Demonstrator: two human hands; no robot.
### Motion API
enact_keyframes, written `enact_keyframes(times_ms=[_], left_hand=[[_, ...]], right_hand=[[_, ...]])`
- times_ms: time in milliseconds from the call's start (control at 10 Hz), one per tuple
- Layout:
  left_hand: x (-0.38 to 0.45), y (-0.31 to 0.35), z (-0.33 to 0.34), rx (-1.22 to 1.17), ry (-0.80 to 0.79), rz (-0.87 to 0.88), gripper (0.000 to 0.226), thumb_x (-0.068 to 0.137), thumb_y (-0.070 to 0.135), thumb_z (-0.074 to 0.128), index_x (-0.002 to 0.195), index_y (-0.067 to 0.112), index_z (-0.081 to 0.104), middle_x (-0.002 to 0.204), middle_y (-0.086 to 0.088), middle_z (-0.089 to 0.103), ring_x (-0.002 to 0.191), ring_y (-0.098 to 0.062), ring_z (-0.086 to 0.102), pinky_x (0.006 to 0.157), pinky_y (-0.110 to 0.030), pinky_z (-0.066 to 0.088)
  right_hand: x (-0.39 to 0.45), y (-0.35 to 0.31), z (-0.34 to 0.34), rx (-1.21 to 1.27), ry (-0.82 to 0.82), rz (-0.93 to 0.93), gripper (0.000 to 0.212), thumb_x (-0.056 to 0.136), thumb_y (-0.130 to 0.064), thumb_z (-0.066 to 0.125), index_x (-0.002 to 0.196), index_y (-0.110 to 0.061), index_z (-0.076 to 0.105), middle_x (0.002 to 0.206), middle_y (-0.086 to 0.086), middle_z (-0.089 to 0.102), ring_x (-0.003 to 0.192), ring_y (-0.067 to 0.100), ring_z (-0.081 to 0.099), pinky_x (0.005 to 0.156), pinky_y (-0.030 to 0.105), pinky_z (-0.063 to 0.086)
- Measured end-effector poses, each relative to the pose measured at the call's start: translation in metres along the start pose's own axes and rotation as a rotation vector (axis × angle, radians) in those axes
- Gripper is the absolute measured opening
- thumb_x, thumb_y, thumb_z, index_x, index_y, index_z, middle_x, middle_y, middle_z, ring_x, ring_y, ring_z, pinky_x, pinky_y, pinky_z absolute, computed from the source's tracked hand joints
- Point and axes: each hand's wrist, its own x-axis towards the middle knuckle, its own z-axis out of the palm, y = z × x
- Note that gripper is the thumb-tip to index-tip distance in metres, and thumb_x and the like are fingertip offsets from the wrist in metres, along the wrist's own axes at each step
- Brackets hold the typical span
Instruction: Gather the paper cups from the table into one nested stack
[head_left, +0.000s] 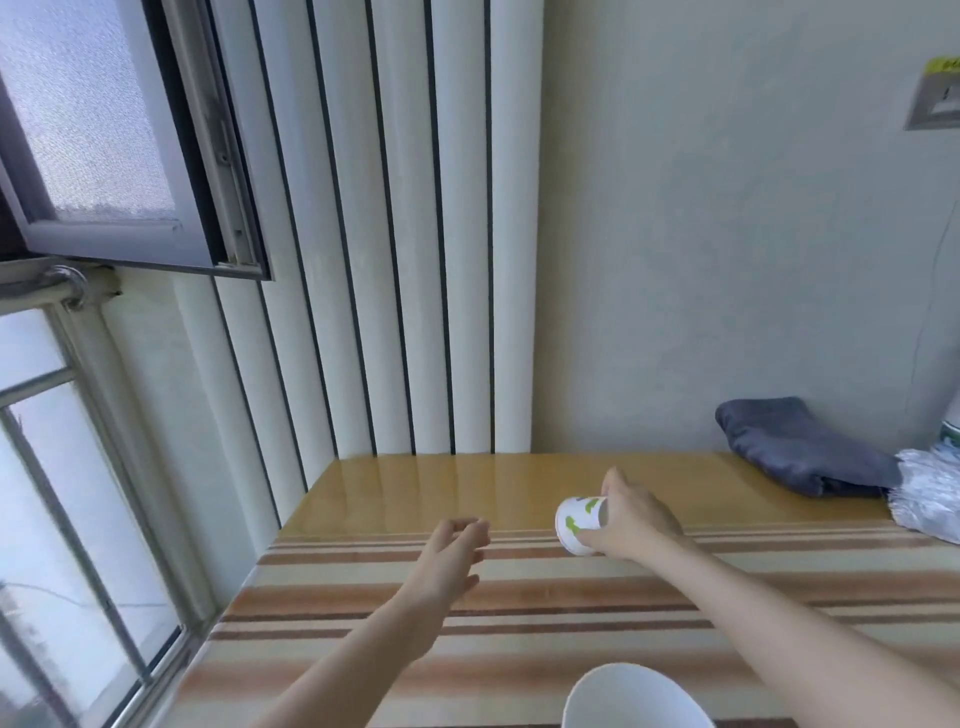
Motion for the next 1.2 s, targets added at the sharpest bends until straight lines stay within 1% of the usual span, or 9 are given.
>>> enact_keyframes(times_ms=[100,200,300,500,700,800,900,1000,1200], left_hand=[[-0.012,0.026,0.019,-0.033,-0.038,0.015,0.037,0.096,0.036,0.056,0.126,0.016,0.049,0.133,-0.011,0.054,0.12,-0.022,0.054,0.103,-0.034,0.045],[-0.034,0.058,0.034,-0.128,-0.112,0.025,0.066,0.091,0.043,0.061,0.144,0.015,0.034,0.133,-0.016,0.051,0.12,-0.027,0.056,0.103,-0.033,0.045],[-0.067,0.091,0.043,-0.189,-0.2,0.114,0.073,0.089,0.044,0.063,0.148,0.017,0.029,0.135,-0.018,0.054,0.119,-0.027,0.06,0.11,-0.038,0.044],[-0.16,0.146,0.059,0.115,-0.2,0.449,0.064,0.091,0.042,0.062,0.146,0.02,0.037,0.137,-0.004,0.053,0.118,-0.02,0.058,0.1,-0.032,0.047],[-0.222,0.133,0.056,0.413,-0.197,0.68,0.058,0.091,0.036,0.063,0.143,0.024,0.039,0.123,0.015,0.054,0.073,0.014,0.061,0.07,-0.008,0.052],[-0.229,0.104,0.051,0.51,-0.222,0.642,0.064,0.089,0.04,0.066,0.144,0.027,0.037,0.123,0.022,0.053,0.079,0.004,0.063,0.084,-0.019,0.053],[-0.226,0.074,0.046,0.592,-0.216,0.626,0.067,0.089,0.039,0.065,0.146,0.024,0.034,0.139,0.013,0.05,0.104,-0.007,0.06,0.093,-0.023,0.048],[-0.223,0.045,0.042,0.623,-0.24,0.551,0.068,0.092,0.038,0.062,0.149,0.023,0.027,0.148,0.009,0.043,0.117,-0.01,0.053,0.099,-0.023,0.042],[-0.217,0.03,0.04,0.462,-0.254,0.503,0.079,0.088,0.044,0.064,0.152,0.03,0.02,0.149,0.016,0.036,0.133,-0.013,0.043,0.102,-0.022,0.032]], right_hand=[[-0.03,-0.003,-0.025,0.686,-0.131,0.073,0.057,0.071,-0.037,0.079,0.109,-0.013,0.044,0.099,0.001,0.057,0.086,0.018,0.062,0.073,0.035,0.058],[-0.072,-0.006,-0.049,1.029,-0.228,-0.001,0.053,0.076,-0.026,0.079,0.113,-0.006,0.048,0.111,0.013,0.062,0.09,0.02,0.066,0.085,0.046,0.059],[-0.111,-0.007,-0.072,1.009,-0.198,-0.122,0.055,0.073,-0.025,0.081,0.115,-0.007,0.051,0.119,0.013,0.063,0.099,0.02,0.067,0.085,0.043,0.059],[-0.192,-0.012,-0.134,0.828,-0.021,-0.39,0.073,0.073,-0.032,0.08,0.137,-0.03,0.043,0.114,0.008,0.069,0.1,0.021,0.067,0.092,0.036,0.052],[-0.251,-0.002,-0.125,0.705,0.074,-0.519,0.078,0.068,-0.044,0.08,0.138,-0.036,0.047,0.114,-0.002,0.07,0.102,0.013,0.068,0.093,0.036,0.055],[-0.265,0.008,-0.097,0.622,0.05,-0.507,0.089,0.059,-0.062,0.076,0.139,-0.039,0.045,0.124,-0.004,0.067,0.111,0.014,0.064,0.097,0.042,0.052],[-0.274,0.015,-0.076,0.533,0.031,-0.486,0.085,0.072,-0.054,0.073,0.147,-0.032,0.037,0.137,-0.009,0.057,0.122,0.009,0.055,0.105,0.03,0.043],[-0.284,0.021,-0.054,0.416,-0.014,-0.496,0.098,0.077,-0.056,0.069,0.155,-0.025,0.018,0.157,-0.014,0.028,0.144,0.002,0.025,0.115,0.022,0.024],[-0.286,0.031,-0.048,0.425,-0.13,-0.429,0.115,0.068,-0.07,0.067,0.155,-0.034,0.0,0.161,-0.019,0.01,0.148,0.0,0.011,0.119,0.027,0.016]])
